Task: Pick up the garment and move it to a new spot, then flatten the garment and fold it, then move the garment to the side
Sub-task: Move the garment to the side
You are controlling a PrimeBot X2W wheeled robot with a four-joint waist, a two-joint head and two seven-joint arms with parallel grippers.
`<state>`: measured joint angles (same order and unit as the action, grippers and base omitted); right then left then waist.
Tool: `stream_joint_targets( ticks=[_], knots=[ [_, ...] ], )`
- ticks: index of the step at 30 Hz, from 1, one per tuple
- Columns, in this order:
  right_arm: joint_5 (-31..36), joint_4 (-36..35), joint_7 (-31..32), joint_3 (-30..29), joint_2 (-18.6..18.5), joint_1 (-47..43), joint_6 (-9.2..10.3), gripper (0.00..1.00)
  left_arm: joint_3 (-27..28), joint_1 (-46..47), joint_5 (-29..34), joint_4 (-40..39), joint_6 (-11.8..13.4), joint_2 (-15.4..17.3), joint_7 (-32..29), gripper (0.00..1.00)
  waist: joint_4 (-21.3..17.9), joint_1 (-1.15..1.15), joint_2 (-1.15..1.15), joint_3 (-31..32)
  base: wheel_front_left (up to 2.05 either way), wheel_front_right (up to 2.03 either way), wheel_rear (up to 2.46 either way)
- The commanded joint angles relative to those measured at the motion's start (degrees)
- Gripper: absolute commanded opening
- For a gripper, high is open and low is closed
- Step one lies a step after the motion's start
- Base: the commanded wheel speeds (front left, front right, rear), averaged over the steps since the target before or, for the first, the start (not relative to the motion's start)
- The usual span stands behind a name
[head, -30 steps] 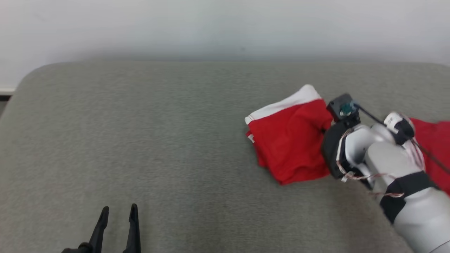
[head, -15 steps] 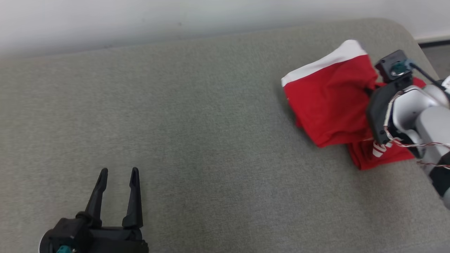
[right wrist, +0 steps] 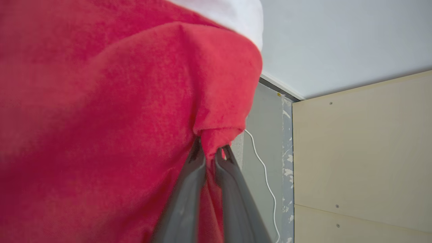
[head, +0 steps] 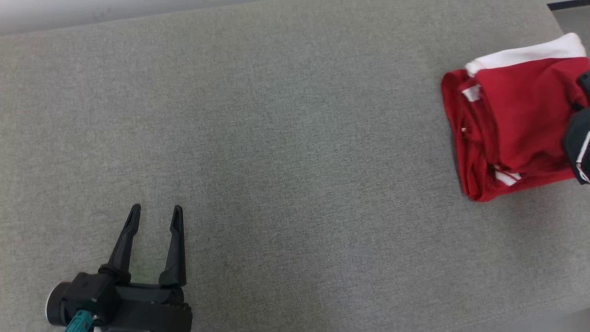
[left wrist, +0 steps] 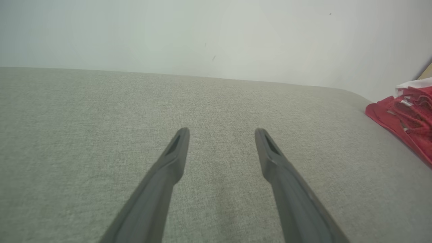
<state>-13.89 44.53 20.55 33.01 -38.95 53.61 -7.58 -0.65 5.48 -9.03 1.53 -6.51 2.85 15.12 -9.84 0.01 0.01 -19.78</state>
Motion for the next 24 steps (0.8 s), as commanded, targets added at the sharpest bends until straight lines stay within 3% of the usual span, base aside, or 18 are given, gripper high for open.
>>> stream_joint_targets(
  ticks=[1, 3, 4, 5, 14, 20, 24],
  knots=[
    [2.6, 1.3, -1.9, -2.2, -0.5, -0.5, 0.19, 0.00, 0.1, 1.0, 0.7, 0.0, -0.3, 0.1, 0.0, 1.00, 0.8, -0.01, -0.01, -1.0, 0.00, 0.00, 0.00],
    [3.7, 1.8, -3.0, -3.3, -0.2, -0.5, 0.19, 0.00, 0.0, 1.3, 0.9, 0.0, -0.4, 0.1, 0.0, 1.00, 1.1, -0.01, -0.01, -1.2, 0.00, 0.00, 0.00],
    [4.5, 2.6, -3.8, -4.2, 0.2, -1.0, 0.19, 0.08, -0.2, 1.6, 1.1, 0.1, -0.5, 0.1, 0.0, 1.00, 1.3, -0.01, -0.01, -1.4, 0.00, 0.00, 0.00],
    [5.1, 3.8, -4.1, -5.4, 1.0, -1.6, 0.19, 0.99, -0.2, 1.8, 1.2, 0.2, -0.4, 0.1, 0.0, 1.00, 1.5, -0.01, -0.01, -1.4, 0.00, 0.00, 0.00],
    [8.1, 9.7, -6.5, -17.7, 7.5, -5.8, 0.19, 1.00, 0.9, 0.6, -0.5, 1.2, -0.6, 0.1, 0.0, 1.00, 1.9, -0.01, -0.01, 2.8, 0.00, 0.00, 0.00],
    [8.7, 5.0, -14.3, -23.7, 11.6, -11.7, 0.19, 1.00, 0.7, -2.4, -3.0, 2.0, 0.2, 0.1, 0.0, 1.00, 2.2, -0.01, -0.01, 9.4, 0.00, 0.00, 0.00],
    [7.3, -1.6, -19.4, -24.6, 14.1, -17.4, 0.19, 1.00, 0.7, -4.9, -3.9, 2.3, 1.5, 0.1, 0.0, 1.00, 2.5, -0.01, -0.01, 13.9, 0.00, 0.00, 0.00]
  ],
)
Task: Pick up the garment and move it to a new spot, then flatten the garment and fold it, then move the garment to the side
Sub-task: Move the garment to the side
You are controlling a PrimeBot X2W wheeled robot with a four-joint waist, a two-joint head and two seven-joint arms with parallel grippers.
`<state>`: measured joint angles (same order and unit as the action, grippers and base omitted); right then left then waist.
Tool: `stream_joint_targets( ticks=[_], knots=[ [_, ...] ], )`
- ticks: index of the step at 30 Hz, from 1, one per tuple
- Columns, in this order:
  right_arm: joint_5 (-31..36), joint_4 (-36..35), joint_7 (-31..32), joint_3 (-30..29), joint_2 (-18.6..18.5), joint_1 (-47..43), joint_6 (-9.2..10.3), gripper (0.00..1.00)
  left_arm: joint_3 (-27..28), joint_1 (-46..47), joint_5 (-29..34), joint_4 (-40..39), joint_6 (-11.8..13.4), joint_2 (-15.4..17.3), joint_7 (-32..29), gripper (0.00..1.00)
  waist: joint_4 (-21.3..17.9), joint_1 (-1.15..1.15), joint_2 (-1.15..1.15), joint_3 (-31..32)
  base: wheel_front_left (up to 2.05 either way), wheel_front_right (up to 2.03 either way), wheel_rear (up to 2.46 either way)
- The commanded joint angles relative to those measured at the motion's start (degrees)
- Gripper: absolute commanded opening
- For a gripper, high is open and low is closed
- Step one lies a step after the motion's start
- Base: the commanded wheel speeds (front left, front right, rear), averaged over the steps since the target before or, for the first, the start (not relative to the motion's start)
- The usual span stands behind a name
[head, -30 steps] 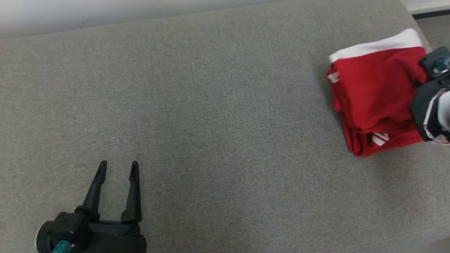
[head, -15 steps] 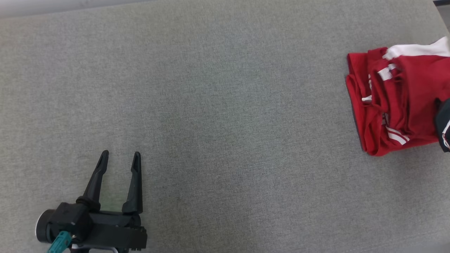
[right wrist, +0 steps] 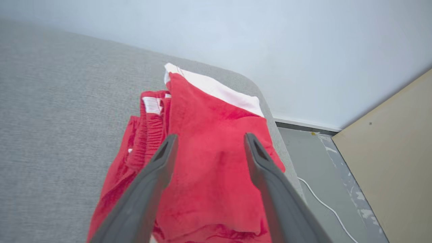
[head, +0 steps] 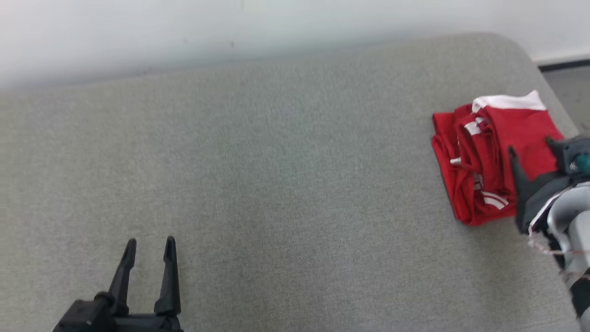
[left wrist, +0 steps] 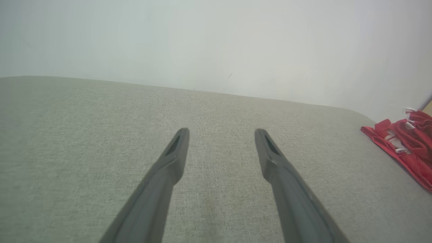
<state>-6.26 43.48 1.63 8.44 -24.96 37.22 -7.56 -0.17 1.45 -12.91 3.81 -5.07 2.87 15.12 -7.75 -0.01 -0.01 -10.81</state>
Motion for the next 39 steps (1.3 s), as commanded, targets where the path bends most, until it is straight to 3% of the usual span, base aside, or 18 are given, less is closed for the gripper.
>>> stream_joint_targets(
  ticks=[1, 12, 22, 39],
  knots=[
    [-0.8, -2.5, -1.8, -0.1, 0.5, -2.5, 0.18, 1.00, 0.2, -1.4, -0.1, 0.2, 0.3, 0.0, 0.0, 1.00, 0.5, 0.01, 0.01, 5.9, 0.00, 0.00, 0.00],
    [-9.3, -20.5, -12.4, -0.8, 6.8, -17.7, 0.18, 1.00, 2.9, -5.1, 1.7, 1.5, 1.5, 0.1, 0.0, 1.00, 2.1, 0.01, 0.01, 11.9, 0.00, 0.00, 0.00],
    [-7.4, -19.9, -16.3, -3.4, 15.9, -26.1, 0.18, 1.00, 5.3, -7.3, 2.0, 4.8, 2.2, 0.0, 0.0, 1.00, 3.8, 0.01, 0.01, 14.6, 0.00, 0.00, 0.00],
    [-6.1, -20.3, -16.8, -1.8, 19.7, -31.3, 0.18, 1.00, 6.1, -8.3, 2.0, 4.3, 2.5, 0.0, 0.0, 1.00, 4.5, 0.01, 0.01, 15.2, 0.00, 0.00, 0.00]
  ],
)
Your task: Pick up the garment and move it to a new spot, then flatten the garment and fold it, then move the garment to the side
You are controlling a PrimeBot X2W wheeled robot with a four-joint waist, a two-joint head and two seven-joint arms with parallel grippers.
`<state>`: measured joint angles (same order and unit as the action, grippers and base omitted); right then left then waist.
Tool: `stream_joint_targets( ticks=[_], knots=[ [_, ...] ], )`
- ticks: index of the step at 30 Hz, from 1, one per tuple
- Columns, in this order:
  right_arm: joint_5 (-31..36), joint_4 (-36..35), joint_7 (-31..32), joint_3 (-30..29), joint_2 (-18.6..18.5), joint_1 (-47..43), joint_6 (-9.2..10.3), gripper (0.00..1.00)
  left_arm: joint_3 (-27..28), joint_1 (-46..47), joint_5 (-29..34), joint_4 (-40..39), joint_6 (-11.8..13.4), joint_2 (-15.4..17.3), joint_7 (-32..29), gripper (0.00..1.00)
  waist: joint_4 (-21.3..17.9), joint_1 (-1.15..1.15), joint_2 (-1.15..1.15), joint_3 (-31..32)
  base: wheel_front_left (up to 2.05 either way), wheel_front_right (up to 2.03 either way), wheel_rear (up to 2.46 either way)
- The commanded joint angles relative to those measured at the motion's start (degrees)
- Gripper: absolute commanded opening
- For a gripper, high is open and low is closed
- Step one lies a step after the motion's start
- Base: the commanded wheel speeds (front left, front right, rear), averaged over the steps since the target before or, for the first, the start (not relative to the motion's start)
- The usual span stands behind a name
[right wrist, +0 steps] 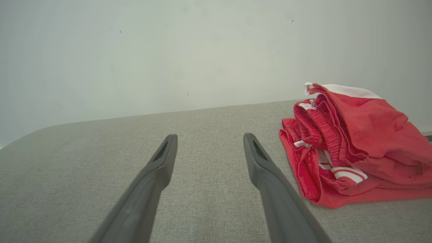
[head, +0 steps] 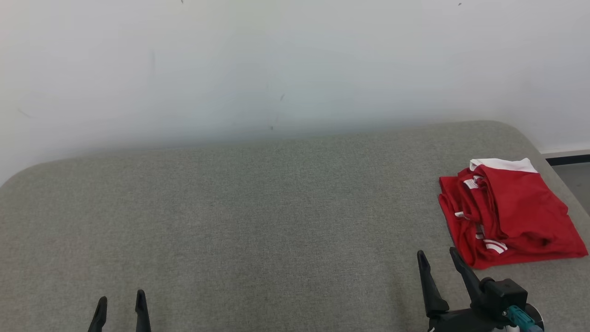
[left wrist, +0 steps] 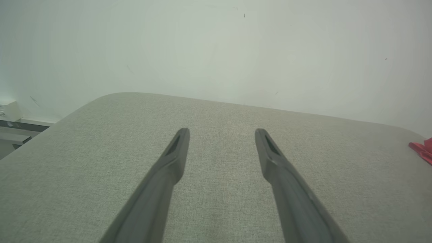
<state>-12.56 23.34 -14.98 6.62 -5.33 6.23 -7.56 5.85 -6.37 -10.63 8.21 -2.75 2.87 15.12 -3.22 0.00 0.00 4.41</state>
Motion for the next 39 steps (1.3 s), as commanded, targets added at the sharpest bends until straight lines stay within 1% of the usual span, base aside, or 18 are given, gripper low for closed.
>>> stream_joint_targets(
  ticks=[1, 13, 20, 33, 34, 39],
  knots=[
    [0.2, -0.3, -0.2, 0.1, 0.1, -0.6, 0.18, 1.00, 0.1, -0.5, -0.3, -0.2, 0.2, 0.1, 0.0, 1.00, -0.1, 0.00, 0.00, 0.0, 0.00, 0.00, 0.00],
    [1.1, -1.8, -0.2, 0.1, 0.6, -1.4, 0.18, 1.00, -0.5, -1.1, -0.8, -0.3, 0.6, 0.1, 0.0, 1.00, -0.2, 0.00, 0.00, -0.3, 0.00, 0.00, 0.00],
    [2.3, -1.3, -0.2, -0.9, 0.7, -1.3, 0.18, 1.00, -0.5, -1.1, -0.8, 0.1, 0.7, 0.0, 0.0, 1.00, -0.1, 0.00, 0.00, -0.4, 0.00, 0.00, 0.00],
    [1.5, -1.0, -0.2, 0.2, 1.0, -1.4, 0.18, 1.00, -0.3, -1.3, -1.1, 0.8, 1.1, 0.1, 0.0, 1.00, -0.2, 0.00, 0.00, -0.3, 0.00, 0.00, 0.00],
    [1.8, -1.1, 0.0, 0.1, 0.8, -0.8, 0.00, 0.00, -0.4, -1.0, -0.5, 0.7, 0.9, 0.0, 0.0, 0.00, -0.2, 0.01, 0.00, -0.3, 0.00, 0.00, 0.00],
    [1.3, 1.2, 0.5, 0.1, 0.8, -2.6, 0.00, 0.00, -0.6, -1.2, -0.8, 3.3, 0.7, -0.5, -0.2, 0.00, -0.1, 0.01, 0.00, -0.3, 0.00, 0.00, 0.00]
  ],
)
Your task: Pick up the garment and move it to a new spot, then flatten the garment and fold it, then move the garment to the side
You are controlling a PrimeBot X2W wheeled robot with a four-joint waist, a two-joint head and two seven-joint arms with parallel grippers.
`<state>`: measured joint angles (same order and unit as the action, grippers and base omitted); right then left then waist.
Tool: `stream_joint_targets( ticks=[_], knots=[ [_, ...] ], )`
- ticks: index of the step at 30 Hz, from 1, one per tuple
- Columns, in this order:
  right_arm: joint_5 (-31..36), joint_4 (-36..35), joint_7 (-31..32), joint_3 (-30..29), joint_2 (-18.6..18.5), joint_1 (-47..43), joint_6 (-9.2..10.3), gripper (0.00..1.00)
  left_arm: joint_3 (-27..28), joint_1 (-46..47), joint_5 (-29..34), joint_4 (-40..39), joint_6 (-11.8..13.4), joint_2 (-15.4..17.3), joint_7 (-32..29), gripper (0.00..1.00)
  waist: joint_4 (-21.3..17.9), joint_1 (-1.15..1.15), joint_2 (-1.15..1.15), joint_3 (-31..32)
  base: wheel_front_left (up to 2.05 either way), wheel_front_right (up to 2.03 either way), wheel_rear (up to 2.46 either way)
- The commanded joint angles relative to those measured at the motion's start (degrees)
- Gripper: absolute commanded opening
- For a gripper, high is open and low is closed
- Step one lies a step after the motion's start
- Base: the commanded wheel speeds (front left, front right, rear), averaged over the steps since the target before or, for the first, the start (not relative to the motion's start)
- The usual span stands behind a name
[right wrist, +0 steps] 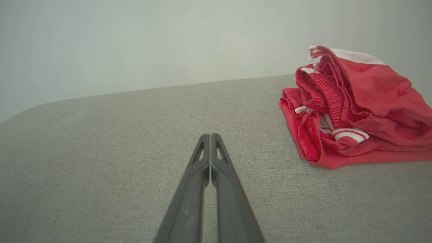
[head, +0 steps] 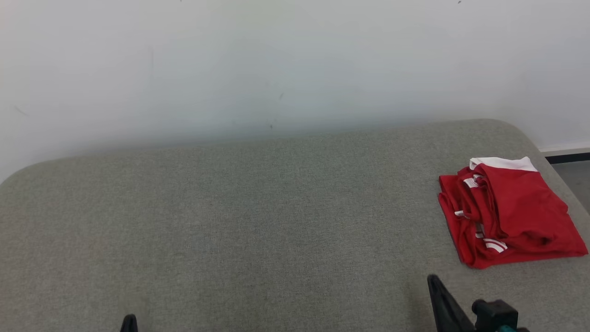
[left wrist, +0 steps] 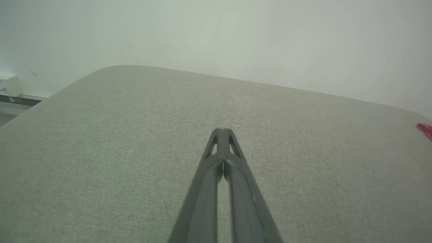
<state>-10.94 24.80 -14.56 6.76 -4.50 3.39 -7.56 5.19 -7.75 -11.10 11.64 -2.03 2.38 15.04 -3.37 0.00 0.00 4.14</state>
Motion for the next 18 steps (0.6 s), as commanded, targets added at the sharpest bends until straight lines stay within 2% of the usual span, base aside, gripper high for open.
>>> stream_joint_targets(
  ticks=[1, 18],
  knots=[
    [-0.9, 0.0, 0.3, -0.2, 0.0, 0.1, 0.00, 0.00, 0.2, 0.3, -0.9, 0.2, -0.1, 0.0, -0.4, 0.00, 0.0, 0.00, 0.00, 0.0, 0.00, 0.00, 0.00],
    [-18.9, -2.6, 5.0, -3.2, 0.4, 0.8, 0.02, 0.00, 0.4, 3.5, -18.9, 0.6, -1.3, 0.1, -5.1, 0.00, 0.5, 0.00, 0.00, -0.6, 0.00, 0.00, 0.00]
  ],
)
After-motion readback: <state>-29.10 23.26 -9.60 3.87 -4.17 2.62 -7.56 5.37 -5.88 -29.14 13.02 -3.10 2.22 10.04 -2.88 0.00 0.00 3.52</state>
